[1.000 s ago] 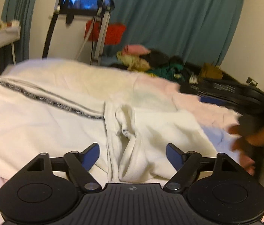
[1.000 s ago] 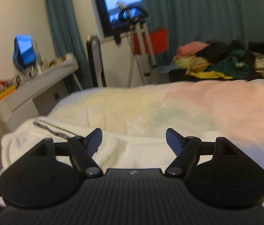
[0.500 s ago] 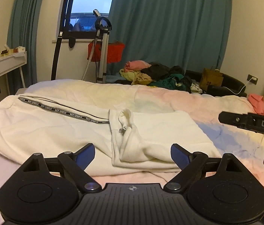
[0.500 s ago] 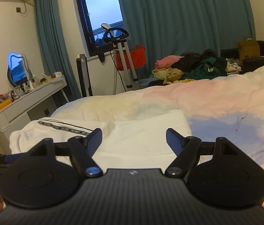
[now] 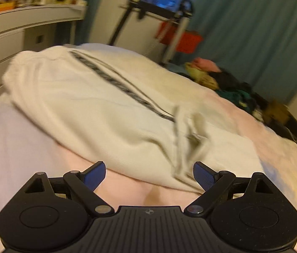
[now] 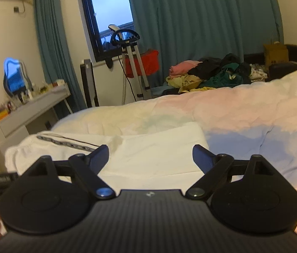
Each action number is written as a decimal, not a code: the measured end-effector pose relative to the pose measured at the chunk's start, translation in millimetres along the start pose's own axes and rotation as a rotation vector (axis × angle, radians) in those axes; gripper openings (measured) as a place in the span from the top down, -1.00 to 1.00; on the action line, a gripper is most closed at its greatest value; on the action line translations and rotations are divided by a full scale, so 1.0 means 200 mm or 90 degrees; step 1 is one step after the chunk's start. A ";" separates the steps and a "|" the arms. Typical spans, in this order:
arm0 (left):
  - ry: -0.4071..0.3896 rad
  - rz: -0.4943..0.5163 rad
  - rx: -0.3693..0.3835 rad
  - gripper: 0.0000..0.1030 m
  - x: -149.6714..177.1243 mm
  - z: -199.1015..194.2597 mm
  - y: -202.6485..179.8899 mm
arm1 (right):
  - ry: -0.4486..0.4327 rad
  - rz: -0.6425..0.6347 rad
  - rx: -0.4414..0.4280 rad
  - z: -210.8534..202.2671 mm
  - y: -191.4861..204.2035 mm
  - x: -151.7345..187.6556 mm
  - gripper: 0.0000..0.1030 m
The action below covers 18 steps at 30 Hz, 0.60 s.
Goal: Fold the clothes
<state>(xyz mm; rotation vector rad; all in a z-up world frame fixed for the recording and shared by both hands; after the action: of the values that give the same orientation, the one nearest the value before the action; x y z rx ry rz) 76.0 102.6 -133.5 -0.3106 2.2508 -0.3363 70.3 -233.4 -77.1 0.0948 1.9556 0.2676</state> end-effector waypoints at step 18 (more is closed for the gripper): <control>0.029 -0.410 -0.077 -0.75 -0.30 0.35 0.79 | 0.027 0.005 0.020 0.05 -0.06 0.05 -0.70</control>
<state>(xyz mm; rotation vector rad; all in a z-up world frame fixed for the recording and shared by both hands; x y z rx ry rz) 149.7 260.0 -188.0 -1.1075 2.1681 -0.5419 76.5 -241.2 -92.1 0.1180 2.0017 0.2460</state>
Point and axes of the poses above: each gripper's, at about its wrist camera, not at the fingertips, and z roughly the way its jaws point, y to its left, x to its underside, the point moved 9 cm from there along z, roughly the way its jaws point
